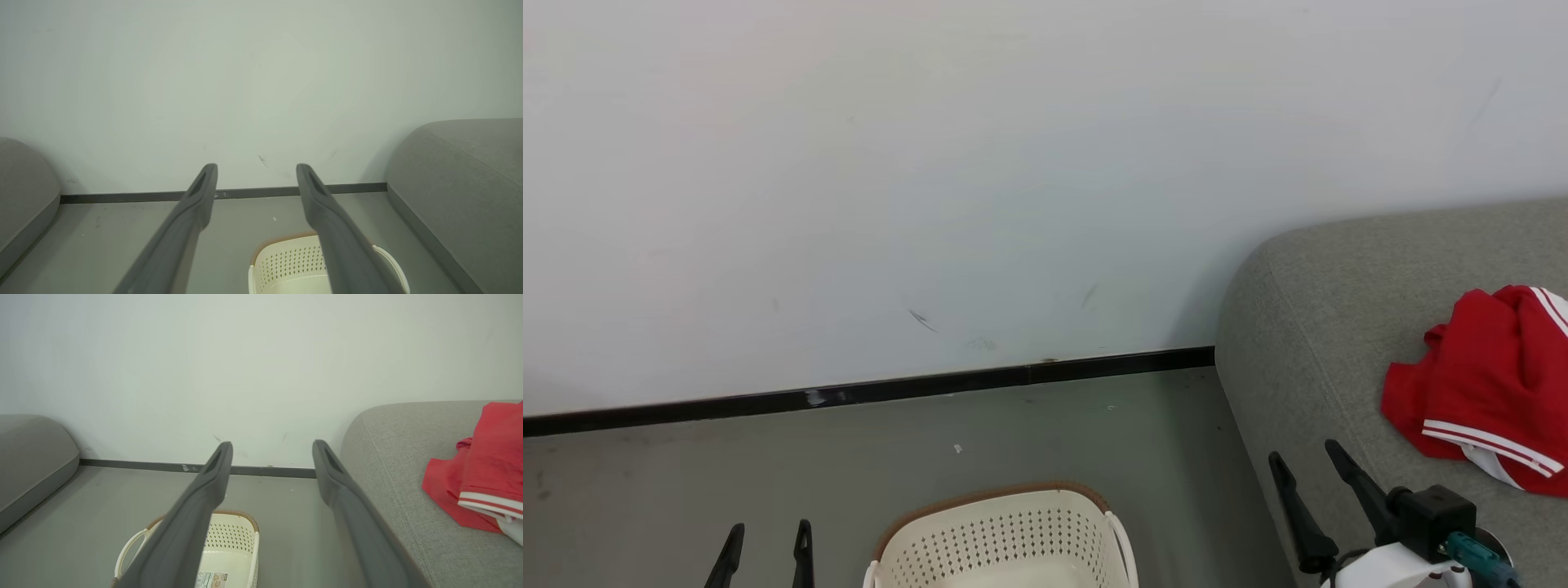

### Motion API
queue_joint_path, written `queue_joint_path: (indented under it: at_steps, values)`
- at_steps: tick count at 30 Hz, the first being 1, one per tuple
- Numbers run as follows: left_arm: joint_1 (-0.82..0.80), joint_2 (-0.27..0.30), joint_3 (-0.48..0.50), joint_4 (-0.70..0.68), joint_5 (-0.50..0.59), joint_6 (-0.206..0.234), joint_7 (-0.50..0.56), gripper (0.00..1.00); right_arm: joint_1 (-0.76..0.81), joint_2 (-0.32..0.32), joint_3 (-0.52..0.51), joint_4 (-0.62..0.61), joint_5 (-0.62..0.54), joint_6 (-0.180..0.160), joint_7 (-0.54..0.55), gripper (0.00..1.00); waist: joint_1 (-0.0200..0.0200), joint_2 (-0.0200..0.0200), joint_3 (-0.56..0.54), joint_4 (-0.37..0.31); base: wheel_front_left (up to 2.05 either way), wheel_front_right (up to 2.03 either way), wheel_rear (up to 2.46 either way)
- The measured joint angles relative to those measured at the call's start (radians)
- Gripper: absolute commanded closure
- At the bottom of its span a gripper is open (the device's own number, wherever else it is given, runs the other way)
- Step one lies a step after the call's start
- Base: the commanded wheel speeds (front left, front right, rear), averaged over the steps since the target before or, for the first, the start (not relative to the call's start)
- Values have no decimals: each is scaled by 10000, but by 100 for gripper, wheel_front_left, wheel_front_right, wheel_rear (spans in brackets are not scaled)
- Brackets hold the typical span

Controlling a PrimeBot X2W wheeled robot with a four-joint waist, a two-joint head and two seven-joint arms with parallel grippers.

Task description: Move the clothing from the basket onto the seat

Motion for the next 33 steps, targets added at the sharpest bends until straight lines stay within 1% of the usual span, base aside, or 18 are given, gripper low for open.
queue_joint_path:
  at_steps: [2, 10, 24, 25, 30, 33]
  values:
    - [-13, 2, 6, -2, 6, 0, 0, 0, 90, 0, 25, -238, 54, 0, 0, 0, 0, 0, 21, 4, 0, 0, 0]
    - [-22, 4, 13, -4, 46, 0, -2, 0, 403, 2, 73, -523, 485, 0, 0, 0, -1, 0, 79, 35, 0, 0, 0]
    - [-91, 4, 12, -4, 59, 0, -2, 0, 575, 2, 40, -836, 512, 0, 0, 0, 0, 0, 133, 102, 0, 0, 0]
    - [-96, 4, 13, -6, 58, 0, -2, 100, 582, 2, 33, -849, 512, 0, 0, 100, 0, 0, 136, 106, 0, 0, 0]
    - [204, -349, -146, 493, 50, -2, 2, 100, 963, 82, 113, -351, 508, -6, 15, 100, 0, 0, 138, 108, 0, 0, 0]
    - [256, -408, -125, 529, -67, -15, 86, 100, 1127, 86, 153, -286, 625, -6, 17, 100, 0, 0, 144, 109, 0, 0, 0]
